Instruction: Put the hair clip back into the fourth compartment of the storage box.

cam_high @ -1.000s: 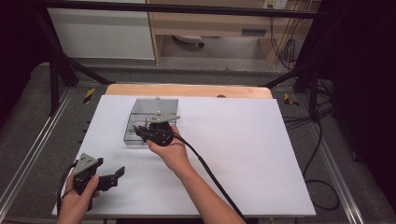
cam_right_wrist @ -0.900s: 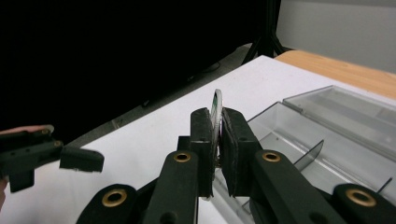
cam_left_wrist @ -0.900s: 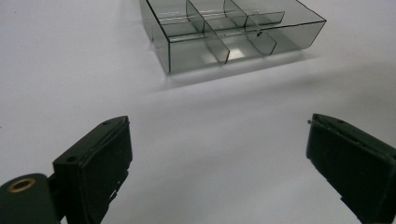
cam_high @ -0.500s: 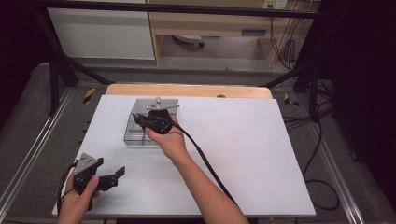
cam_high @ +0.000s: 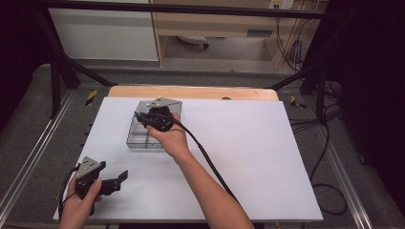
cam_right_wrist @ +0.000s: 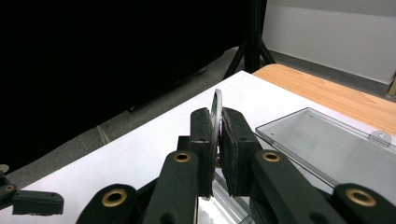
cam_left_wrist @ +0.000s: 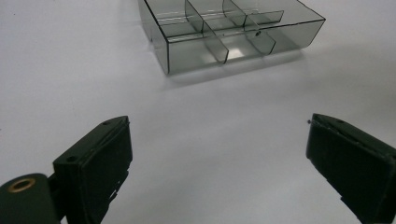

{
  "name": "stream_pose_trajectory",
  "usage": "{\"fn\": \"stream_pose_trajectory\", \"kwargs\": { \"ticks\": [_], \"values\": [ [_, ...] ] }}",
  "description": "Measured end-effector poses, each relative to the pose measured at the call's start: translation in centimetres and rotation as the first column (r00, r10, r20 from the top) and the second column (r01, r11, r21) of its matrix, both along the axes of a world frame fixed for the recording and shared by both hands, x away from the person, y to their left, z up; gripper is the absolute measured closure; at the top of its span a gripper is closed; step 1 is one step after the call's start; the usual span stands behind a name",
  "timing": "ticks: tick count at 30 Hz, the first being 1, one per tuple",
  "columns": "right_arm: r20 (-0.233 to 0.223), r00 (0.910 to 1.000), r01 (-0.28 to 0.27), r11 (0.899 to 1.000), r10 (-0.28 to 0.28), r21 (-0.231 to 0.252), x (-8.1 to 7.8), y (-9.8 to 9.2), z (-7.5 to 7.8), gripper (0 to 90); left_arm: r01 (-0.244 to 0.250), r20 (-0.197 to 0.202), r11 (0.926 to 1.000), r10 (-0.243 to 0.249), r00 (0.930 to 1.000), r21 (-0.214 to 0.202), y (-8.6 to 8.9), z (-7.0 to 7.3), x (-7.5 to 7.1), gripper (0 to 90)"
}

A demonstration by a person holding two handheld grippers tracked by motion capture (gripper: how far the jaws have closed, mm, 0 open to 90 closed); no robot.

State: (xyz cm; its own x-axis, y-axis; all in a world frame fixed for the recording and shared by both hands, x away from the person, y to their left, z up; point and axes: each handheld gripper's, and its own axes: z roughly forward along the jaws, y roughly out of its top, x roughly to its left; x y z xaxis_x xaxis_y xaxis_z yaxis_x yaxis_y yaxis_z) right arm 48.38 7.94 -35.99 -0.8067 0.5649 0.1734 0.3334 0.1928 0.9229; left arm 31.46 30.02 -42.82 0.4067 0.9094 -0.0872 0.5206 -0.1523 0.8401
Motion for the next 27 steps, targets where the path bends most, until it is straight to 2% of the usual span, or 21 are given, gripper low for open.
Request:
{"fn": "stream_pose_trajectory", "kwargs": {
  "ticks": [10, 27],
  "values": [
    [-0.015, 0.9999, 0.002, 1.0, -0.002, -0.013, 0.7, 0.8, -0.1, 83.5, -0.005, -0.004, 1.0, 0.005, 1.0, 0.0, 0.0, 0.0, 0.0, 6.8],
    [-0.038, 0.9993, -0.004, 0.996, 0.001, -0.087, 1.7, 2.6, -1.5, 83.5, 0.0, -0.008, 1.0, -0.001, 1.0, -0.008, 0.0, 0.0, 0.1, 6.7]
  ]
}}
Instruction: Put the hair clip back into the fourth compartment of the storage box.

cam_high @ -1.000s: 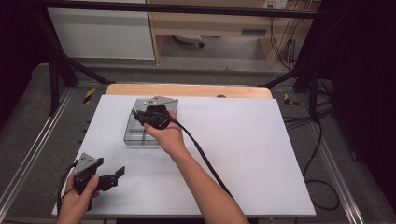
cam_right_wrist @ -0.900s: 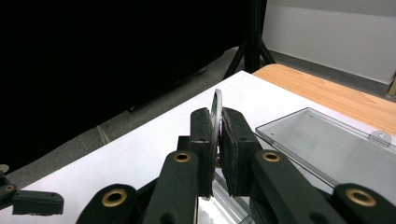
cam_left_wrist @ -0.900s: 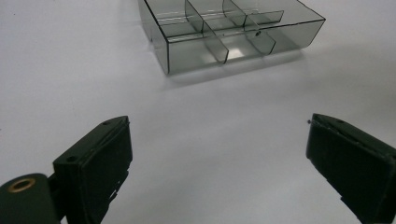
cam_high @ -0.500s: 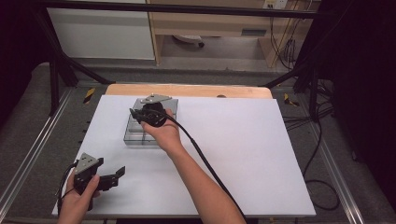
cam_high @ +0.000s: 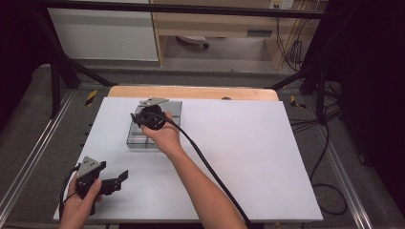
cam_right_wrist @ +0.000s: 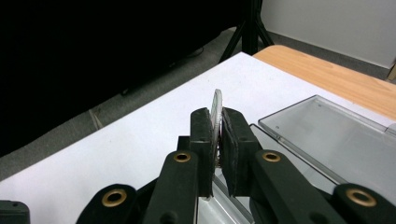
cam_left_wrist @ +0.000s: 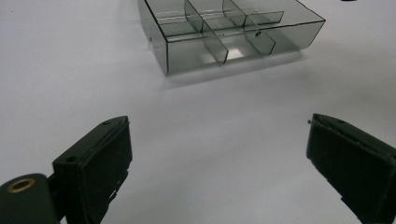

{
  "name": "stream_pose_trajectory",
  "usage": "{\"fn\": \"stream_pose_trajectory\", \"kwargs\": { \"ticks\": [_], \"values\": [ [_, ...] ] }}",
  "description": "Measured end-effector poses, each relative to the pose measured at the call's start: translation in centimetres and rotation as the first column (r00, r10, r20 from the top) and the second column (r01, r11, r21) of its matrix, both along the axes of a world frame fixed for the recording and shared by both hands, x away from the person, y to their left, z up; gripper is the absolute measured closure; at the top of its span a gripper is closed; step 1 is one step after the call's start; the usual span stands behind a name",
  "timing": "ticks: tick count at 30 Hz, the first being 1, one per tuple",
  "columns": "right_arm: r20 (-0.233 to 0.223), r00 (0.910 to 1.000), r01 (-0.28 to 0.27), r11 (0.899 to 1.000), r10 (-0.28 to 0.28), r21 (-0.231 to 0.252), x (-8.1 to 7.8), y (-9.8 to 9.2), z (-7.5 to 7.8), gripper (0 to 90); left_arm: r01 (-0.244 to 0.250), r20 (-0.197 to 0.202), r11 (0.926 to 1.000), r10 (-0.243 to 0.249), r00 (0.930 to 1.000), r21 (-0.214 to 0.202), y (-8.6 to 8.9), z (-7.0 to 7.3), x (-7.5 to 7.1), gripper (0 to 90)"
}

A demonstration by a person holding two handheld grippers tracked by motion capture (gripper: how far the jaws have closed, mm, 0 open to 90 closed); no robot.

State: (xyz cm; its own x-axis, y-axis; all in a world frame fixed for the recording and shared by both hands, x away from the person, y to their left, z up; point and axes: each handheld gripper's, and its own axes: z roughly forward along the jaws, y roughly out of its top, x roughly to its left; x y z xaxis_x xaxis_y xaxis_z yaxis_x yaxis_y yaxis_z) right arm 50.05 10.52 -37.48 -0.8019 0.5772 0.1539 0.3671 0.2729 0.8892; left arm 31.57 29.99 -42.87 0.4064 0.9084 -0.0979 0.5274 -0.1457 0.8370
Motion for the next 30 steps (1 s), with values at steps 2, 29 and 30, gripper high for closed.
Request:
{"fn": "stream_pose_trajectory", "kwargs": {
  "ticks": [2, 29, 30],
  "values": [
    [-0.003, 1.0, -0.001, 1.0, 0.001, -0.013, 0.1, 0.1, -0.3, 83.5, 0.0, 0.0, 1.0, 0.0, 1.0, 0.002, 0.0, 0.0, 0.0, 6.7],
    [-0.027, 0.999, -0.037, 0.995, 0.034, -0.097, 0.1, 0.9, -1.6, 83.5, 0.003, 0.0, 1.0, -0.003, 1.0, 0.001, 0.0, 0.0, 0.0, 6.8],
    [-0.031, 0.9989, -0.038, 0.994, 0.035, -0.099, 0.0, 1.0, -1.6, 83.5, 0.003, 0.0, 1.0, -0.003, 1.0, 0.001, 0.0, 0.0, 0.0, 6.8]
  ]
}}
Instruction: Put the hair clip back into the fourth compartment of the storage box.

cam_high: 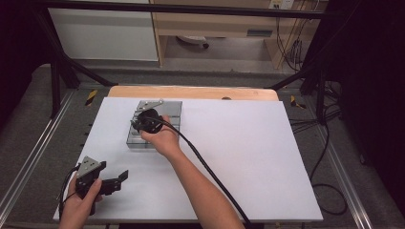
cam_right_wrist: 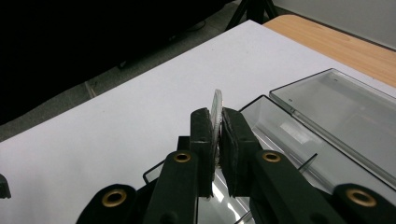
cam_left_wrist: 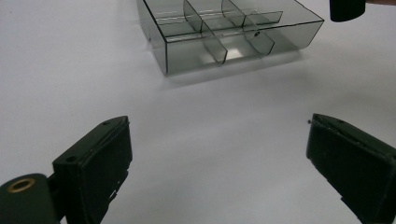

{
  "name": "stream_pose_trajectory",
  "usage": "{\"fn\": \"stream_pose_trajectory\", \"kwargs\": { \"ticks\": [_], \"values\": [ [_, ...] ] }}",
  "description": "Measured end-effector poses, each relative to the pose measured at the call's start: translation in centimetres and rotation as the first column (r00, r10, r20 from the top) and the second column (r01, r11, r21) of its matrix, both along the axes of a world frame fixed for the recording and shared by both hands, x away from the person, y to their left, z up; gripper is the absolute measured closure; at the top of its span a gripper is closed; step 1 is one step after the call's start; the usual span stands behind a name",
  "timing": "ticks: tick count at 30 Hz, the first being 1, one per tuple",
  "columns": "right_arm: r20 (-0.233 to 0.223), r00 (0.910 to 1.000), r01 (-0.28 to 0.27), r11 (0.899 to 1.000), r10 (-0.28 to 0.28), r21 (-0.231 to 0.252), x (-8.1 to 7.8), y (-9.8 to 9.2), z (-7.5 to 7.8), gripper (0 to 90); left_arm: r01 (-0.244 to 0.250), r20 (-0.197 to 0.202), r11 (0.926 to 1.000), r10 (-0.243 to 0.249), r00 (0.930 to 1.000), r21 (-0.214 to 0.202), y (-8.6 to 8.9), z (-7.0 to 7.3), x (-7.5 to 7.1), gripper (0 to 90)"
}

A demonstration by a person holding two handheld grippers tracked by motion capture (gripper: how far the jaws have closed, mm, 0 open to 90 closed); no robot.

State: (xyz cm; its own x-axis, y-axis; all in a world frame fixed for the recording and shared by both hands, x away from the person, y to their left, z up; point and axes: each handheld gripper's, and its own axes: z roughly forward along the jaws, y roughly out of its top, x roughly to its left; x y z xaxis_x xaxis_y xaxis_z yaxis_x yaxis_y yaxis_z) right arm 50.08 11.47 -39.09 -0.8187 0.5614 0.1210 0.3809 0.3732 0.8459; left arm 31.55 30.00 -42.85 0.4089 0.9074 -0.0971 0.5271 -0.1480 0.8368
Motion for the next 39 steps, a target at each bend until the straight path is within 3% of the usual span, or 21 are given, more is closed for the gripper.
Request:
{"fn": "stream_pose_trajectory", "kwargs": {
  "ticks": [39],
  "values": [
    [-0.038, 0.9992, -0.015, 0.999, 0.014, -0.049, -0.1, 0.6, -1.1, 83.5, 0.004, -0.001, 1.0, -0.004, 1.0, 0.002, 0.0, 0.0, 0.0, 6.8]
  ]
}}
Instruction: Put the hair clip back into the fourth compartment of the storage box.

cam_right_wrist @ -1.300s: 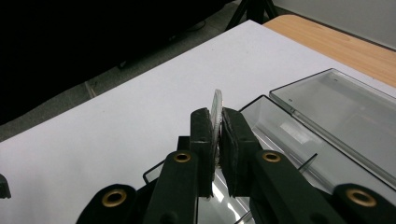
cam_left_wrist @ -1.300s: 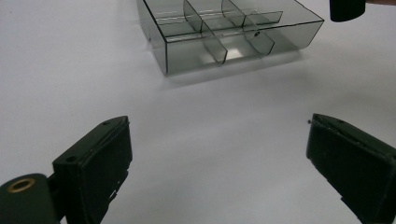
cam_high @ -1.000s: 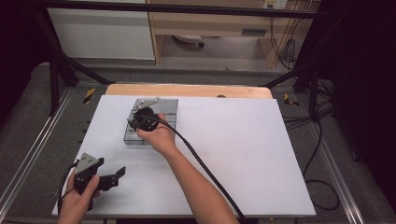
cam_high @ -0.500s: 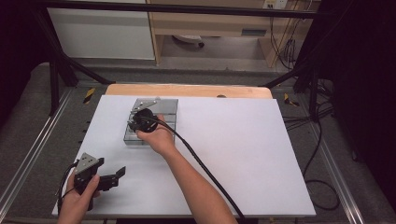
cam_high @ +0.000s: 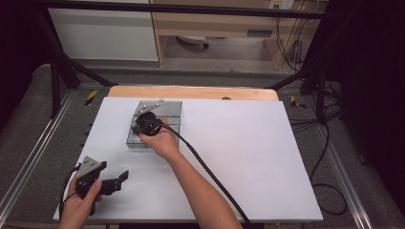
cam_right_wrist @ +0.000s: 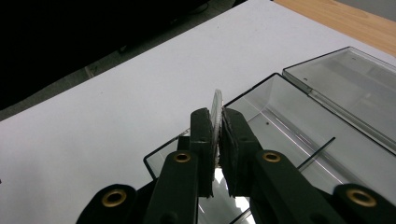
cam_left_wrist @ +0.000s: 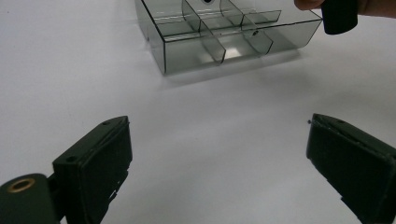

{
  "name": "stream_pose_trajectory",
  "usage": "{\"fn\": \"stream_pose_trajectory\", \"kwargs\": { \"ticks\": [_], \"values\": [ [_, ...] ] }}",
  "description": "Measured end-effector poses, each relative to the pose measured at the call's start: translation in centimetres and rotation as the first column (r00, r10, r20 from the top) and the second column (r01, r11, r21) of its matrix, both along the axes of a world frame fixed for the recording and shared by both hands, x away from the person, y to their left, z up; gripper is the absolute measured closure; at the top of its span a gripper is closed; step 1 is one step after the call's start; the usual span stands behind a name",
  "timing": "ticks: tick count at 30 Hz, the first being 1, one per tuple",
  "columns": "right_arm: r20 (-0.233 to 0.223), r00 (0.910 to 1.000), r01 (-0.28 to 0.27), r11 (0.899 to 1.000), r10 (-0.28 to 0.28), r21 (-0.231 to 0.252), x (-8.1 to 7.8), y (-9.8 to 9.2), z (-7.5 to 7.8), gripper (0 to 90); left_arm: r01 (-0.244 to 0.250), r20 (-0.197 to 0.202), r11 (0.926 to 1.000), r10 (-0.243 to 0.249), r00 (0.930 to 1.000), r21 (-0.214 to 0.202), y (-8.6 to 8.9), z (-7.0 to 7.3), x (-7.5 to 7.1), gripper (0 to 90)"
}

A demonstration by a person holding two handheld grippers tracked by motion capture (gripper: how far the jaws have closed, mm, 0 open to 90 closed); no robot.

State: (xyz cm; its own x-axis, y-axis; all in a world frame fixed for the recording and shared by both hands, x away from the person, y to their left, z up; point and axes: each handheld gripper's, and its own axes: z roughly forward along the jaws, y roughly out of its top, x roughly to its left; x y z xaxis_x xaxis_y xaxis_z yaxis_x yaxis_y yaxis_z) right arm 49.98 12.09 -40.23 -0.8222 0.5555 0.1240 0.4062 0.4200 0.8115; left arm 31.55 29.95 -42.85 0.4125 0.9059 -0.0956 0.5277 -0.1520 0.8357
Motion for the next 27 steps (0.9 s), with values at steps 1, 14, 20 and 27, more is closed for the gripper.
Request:
{"fn": "stream_pose_trajectory", "kwargs": {
  "ticks": [1, 14, 20, 27],
  "values": [
    [0.0, 1.0, -0.001, 1.0, 0.001, -0.002, -0.01, 0.01, -0.01, 83.5, 0.0, 0.001, 1.0, 0.0, 1.0, 0.0, -0.01, 0.0, 0.0, 6.7],
    [-0.001, 1.0, -0.007, 1.0, 0.007, -0.013, -0.02, 0.1, -0.35, 83.5, 0.003, 0.001, 1.0, -0.003, 1.0, 0.0, -0.05, 0.0, 0.0, 6.8],
    [-0.01, 0.9999, -0.005, 1.0, 0.005, -0.018, -0.03, 0.19, -0.55, 83.5, 0.005, 0.003, 1.0, -0.005, 1.0, 0.002, -0.05, 0.02, -0.02, 6.8],
    [-0.031, 0.9995, 0.002, 1.0, -0.003, -0.02, 0.11, 0.18, -0.97, 83.4, 0.006, 0.003, 1.0, -0.006, 1.0, 0.002, -0.06, 0.02, -0.01, 6.7]
  ]
}}
